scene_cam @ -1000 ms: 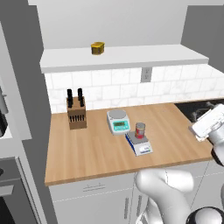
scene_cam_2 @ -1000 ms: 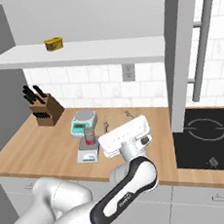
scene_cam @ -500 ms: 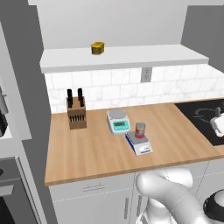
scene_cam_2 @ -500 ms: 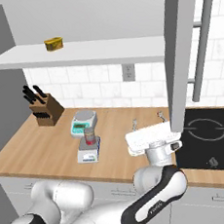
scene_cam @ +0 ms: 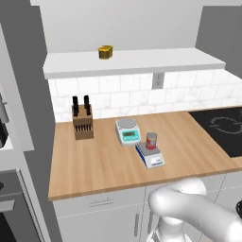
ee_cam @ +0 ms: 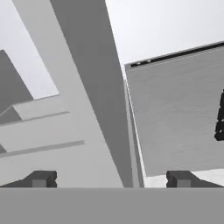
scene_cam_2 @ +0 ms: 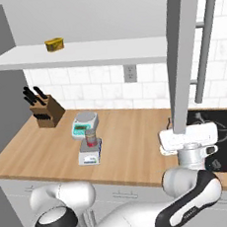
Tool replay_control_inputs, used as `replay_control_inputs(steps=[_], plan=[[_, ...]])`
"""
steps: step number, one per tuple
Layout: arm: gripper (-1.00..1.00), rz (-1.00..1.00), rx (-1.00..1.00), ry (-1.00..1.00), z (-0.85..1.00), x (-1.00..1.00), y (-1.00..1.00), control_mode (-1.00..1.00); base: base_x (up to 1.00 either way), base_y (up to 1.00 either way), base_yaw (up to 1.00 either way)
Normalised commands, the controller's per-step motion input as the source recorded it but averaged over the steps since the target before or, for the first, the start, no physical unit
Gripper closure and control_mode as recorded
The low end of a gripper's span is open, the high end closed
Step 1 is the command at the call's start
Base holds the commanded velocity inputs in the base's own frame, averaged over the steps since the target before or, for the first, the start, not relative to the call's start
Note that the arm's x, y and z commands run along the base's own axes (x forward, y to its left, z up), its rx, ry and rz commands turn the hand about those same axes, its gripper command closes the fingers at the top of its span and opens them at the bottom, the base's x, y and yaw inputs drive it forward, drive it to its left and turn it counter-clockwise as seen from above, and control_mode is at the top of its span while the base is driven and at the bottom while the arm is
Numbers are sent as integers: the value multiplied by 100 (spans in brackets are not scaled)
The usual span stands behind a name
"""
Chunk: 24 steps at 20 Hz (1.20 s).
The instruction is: Pick the canned food and place it on the digital scale for weighing, and close the cabinet.
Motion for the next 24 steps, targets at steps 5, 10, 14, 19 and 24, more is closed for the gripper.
replay_control_inputs(steps=[5, 10, 14, 19, 24], plan=[[-100, 0, 4, -1, 49, -18, -65, -100, 0, 0, 0], [-100, 0, 0, 0, 66, -2, -6, -100, 0, 0, 0], [-100, 0, -6, -6, 97, -24, 3, -100, 0, 0, 0], [-100, 1, -18, -20, 97, -69, 32, -100, 0, 0, 0], [-100, 1, -42, -18, 58, -98, 87, -100, 0, 0, 0]])
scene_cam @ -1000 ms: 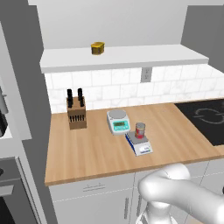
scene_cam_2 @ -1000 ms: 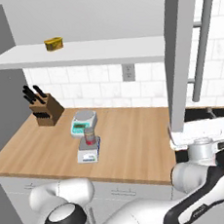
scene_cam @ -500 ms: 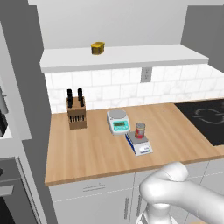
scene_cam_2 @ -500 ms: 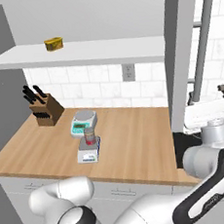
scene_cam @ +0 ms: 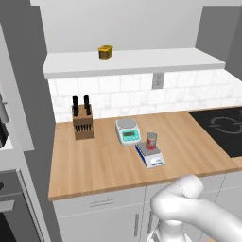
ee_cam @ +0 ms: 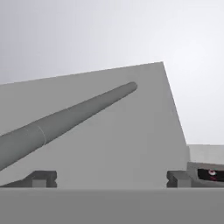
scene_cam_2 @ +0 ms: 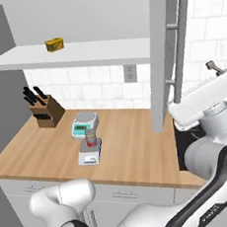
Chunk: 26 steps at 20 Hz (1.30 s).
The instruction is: Pick the canned food and place it on the digital scale for weighing, and close the cabinet.
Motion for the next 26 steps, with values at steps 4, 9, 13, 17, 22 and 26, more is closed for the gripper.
replay_control_inputs(steps=[4, 9, 13, 17, 22, 26], plan=[[-100, -1, -61, 2, 0, -6, 100, -100, 0, 0, 0], [-100, -17, -51, 28, -6, 79, 100, -100, 0, 0, 0], [-100, -36, -26, 15, 0, 100, 100, -100, 0, 0, 0], [-100, -40, -18, 0, -1, 100, 100, -100, 0, 0, 0], [-100, -37, -16, 0, -8, 99, 100, -100, 0, 0, 0], [-100, -21, -19, 0, -9, 100, 94, -100, 0, 0, 0]])
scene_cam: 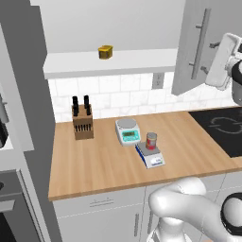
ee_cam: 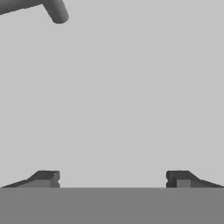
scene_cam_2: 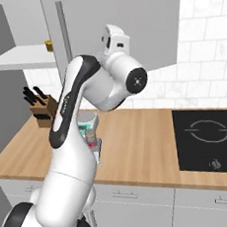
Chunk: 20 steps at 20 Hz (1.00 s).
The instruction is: Pick the canned food and place it on the digital scale for weighing, and close the cabinet.
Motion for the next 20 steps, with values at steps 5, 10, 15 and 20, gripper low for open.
replay_control_inputs(steps=[5, 10, 15, 20], plan=[[-100, -1, -11, 1, -9, 98, 25, -100, 0, 0, 0], [-100, 0, -3, 0, -11, 86, 0, -100, 0, 0, 0], [-100, -1, -4, 0, -21, 82, 0, -100, 0, 0, 0], [-100, -2, -6, 0, -43, 98, 6, -100, 0, 0, 0]])
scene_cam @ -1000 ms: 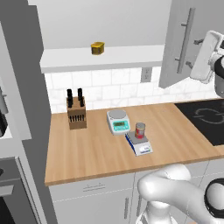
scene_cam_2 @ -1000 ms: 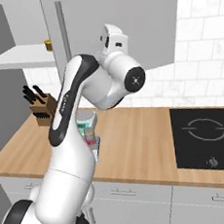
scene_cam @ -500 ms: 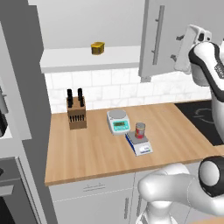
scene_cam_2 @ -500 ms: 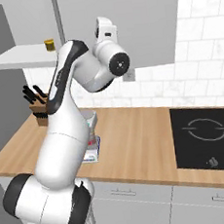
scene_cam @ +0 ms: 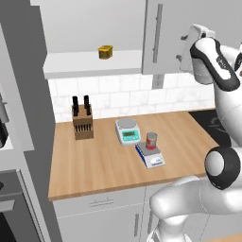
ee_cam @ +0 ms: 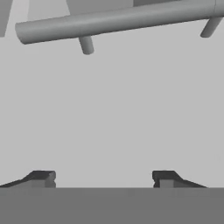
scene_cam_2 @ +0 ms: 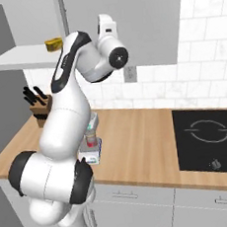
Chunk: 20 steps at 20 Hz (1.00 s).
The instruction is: Pick the canned food and place it on the digital scale for weighing, and close the cabinet.
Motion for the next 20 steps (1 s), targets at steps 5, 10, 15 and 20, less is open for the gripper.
replay_control_inputs(steps=[5, 10, 15, 20], plan=[[-100, 0, -2, 0, -47, 86, 1, -100, 0, 0, 0], [-100, 0, 0, -15, -1, -88, -1, -100, 0, 0, 0], [-100, 0, 5, 3, 33, -100, -8, -100, 0, 0, 0], [-100, 0, 4, 0, 6, -100, 8, -100, 0, 0, 0]])
